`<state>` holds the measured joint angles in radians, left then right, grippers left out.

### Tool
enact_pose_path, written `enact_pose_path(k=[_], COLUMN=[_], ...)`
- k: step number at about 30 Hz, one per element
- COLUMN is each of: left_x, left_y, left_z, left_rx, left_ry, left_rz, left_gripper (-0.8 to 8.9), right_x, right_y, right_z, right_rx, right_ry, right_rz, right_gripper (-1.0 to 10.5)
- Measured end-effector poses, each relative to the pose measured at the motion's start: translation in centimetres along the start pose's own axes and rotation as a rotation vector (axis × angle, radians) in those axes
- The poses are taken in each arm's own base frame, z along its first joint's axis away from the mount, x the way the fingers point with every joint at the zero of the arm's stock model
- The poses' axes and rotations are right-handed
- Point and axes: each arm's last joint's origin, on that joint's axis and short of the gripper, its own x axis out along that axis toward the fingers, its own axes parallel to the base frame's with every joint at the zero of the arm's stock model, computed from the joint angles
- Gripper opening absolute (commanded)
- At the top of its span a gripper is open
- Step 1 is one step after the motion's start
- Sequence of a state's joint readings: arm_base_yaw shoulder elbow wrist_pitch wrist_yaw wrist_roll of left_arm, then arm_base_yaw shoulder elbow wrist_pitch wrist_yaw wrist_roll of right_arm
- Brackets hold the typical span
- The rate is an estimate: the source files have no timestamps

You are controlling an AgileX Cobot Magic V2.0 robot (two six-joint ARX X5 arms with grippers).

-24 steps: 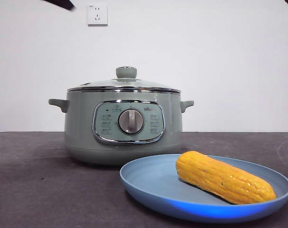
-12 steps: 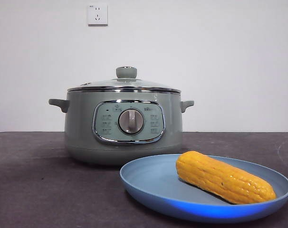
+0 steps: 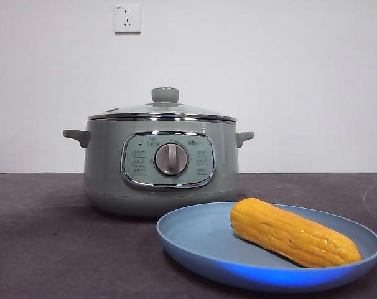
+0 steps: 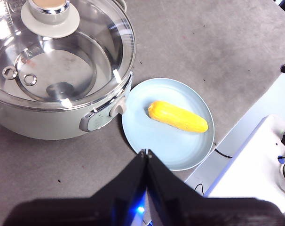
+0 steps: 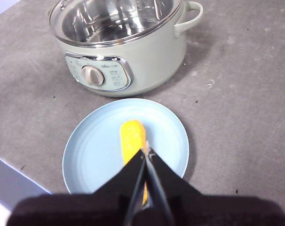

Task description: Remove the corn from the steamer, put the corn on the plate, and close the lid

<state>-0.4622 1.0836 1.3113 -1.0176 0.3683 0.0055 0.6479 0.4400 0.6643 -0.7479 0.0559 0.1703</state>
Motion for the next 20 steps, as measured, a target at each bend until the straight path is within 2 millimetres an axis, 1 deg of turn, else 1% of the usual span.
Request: enact_pose_path(k=[12, 16, 20], left_x=[0.00, 0.00, -0.02], left_y=[0.00, 0.02, 0.17], left_z=[0.01, 0.27, 0.48], left_rx=[0.000, 0.010, 0.051], left_ry=[-0.001, -0.026, -0.046], left_rz=[0.000, 0.005, 0.057], left_gripper=[-0.03, -0.03, -0.03], right_x=[0.00, 0.00, 0.00], right_y=[0.00, 0.00, 0.00], right_z=[0.00, 0.00, 0.00], right_rx=[-0.001, -0.001, -0.001], right_ry=[0.000, 0.000, 0.000], right_rz=[0.000, 0.000, 0.000], right_gripper=[0.0, 0.0, 0.0])
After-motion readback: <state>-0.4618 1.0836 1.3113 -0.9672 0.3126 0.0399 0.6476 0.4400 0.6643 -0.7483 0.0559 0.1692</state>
